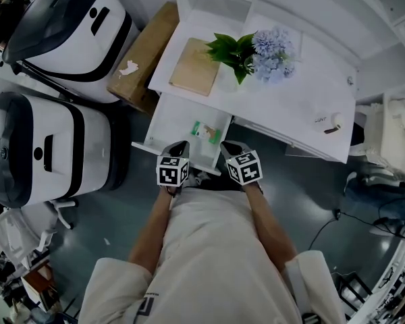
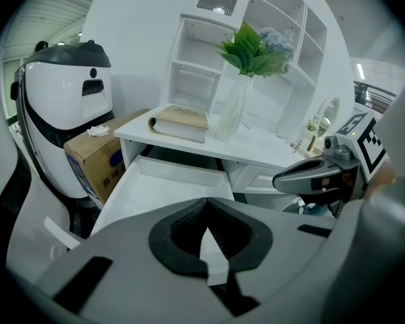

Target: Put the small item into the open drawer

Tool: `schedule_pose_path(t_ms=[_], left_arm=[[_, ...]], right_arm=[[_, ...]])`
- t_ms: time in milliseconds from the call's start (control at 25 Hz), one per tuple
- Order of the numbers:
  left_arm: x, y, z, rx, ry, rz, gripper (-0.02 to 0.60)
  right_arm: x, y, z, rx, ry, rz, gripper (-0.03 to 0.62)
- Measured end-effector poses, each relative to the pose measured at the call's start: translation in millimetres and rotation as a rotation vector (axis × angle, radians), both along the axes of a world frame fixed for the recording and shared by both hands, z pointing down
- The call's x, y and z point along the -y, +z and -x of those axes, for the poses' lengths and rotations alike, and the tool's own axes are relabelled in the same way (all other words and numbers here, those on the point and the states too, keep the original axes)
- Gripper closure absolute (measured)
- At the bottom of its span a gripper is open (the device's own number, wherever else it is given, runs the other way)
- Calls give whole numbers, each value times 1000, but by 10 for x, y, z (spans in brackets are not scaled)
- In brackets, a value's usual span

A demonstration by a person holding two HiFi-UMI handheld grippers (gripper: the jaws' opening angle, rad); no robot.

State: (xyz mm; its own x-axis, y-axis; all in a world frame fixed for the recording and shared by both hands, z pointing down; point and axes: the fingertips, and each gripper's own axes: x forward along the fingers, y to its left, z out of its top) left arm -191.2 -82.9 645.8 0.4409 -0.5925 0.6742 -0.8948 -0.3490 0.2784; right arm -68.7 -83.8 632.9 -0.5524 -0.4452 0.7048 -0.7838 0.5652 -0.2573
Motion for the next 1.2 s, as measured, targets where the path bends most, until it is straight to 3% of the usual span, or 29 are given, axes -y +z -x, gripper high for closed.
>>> schedule_pose_path(t_ms=[1200], left_arm=[[18,0,-8,3,-15,5,565]], right_arm=[[9,89,-37,-31,-24,27,569]])
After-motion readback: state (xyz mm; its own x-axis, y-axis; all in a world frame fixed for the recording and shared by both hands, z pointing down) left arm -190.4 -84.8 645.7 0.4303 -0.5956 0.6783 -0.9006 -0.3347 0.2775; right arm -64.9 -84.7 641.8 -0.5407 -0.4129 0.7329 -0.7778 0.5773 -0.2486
